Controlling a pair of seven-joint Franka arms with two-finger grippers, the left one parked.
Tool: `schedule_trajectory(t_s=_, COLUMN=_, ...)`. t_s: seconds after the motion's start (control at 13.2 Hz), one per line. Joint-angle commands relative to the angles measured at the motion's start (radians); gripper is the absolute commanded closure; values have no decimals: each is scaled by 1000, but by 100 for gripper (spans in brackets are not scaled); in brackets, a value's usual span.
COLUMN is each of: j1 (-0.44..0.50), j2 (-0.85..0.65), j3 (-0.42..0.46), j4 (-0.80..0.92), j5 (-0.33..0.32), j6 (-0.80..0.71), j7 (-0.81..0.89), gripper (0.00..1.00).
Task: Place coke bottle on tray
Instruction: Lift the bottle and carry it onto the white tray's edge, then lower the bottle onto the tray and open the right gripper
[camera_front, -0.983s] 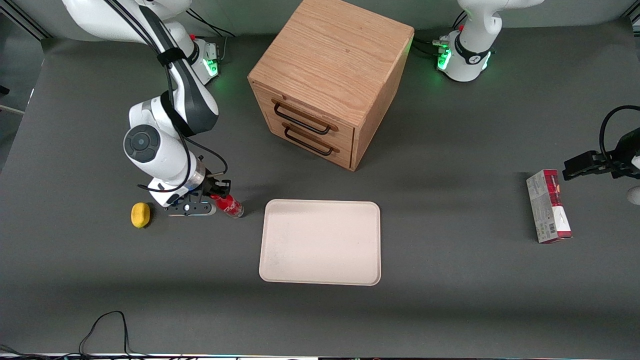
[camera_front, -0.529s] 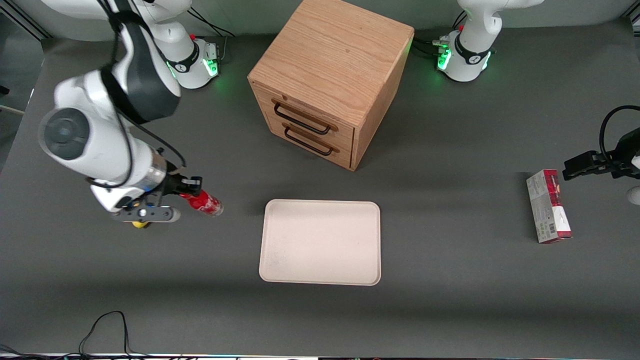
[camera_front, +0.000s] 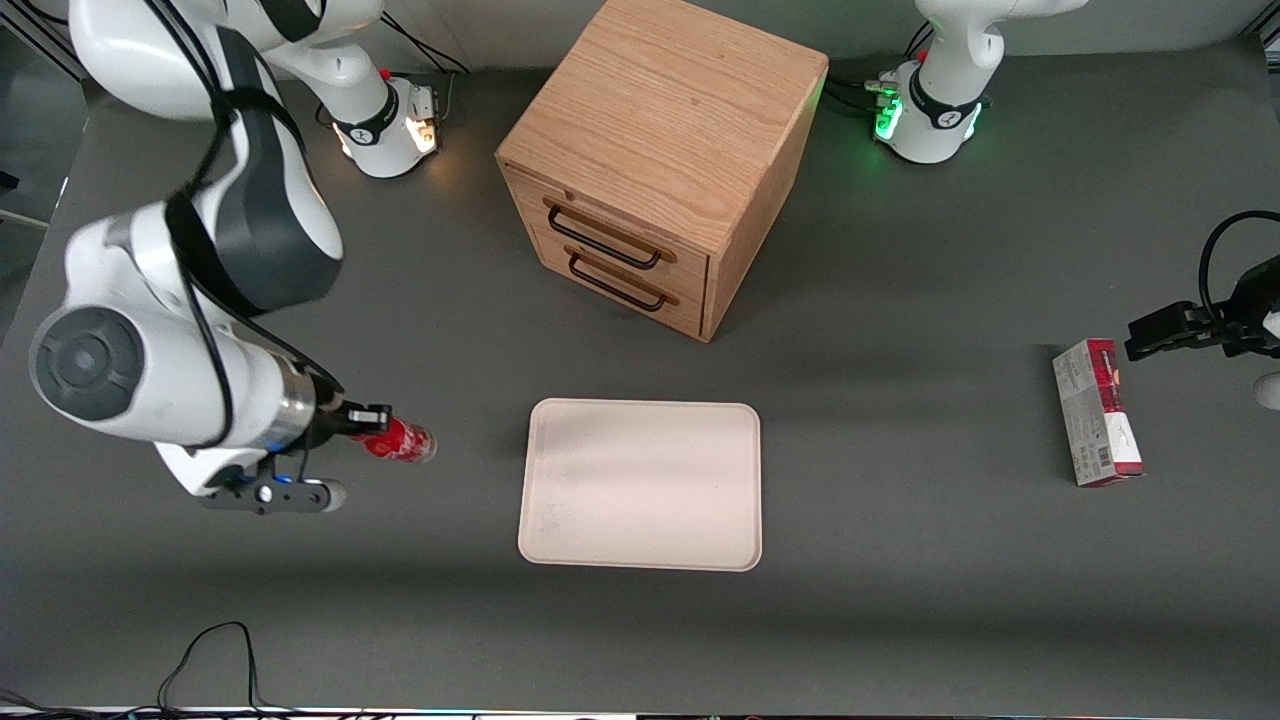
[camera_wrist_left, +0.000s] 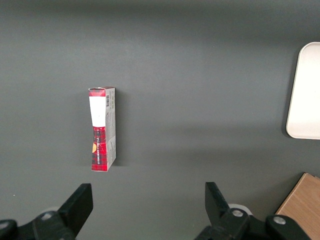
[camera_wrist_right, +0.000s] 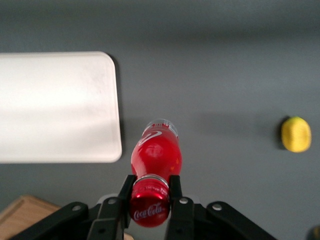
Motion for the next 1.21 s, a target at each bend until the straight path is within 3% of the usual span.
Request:
schedule_trajectory(t_s=0.0, j1=13, j2=117, j3=66, j4=77, j5=7, j6=139, j7=158, gripper=100)
schedule_trajectory(t_s=0.45, j1=90, j2=255, j3=59, j4=82, j5=-2, j6=398, j7=263, gripper=100)
schedule_trajectory(t_s=0.68, j1=94, j2=278, j3=67, j4=80, j5=-45, j6=422, j7=269, gripper=100)
schedule_trajectory(t_s=1.13, j1=102, j2=289, j3=61, j4=80, j5=-47, j6=422, j7=268, gripper=100)
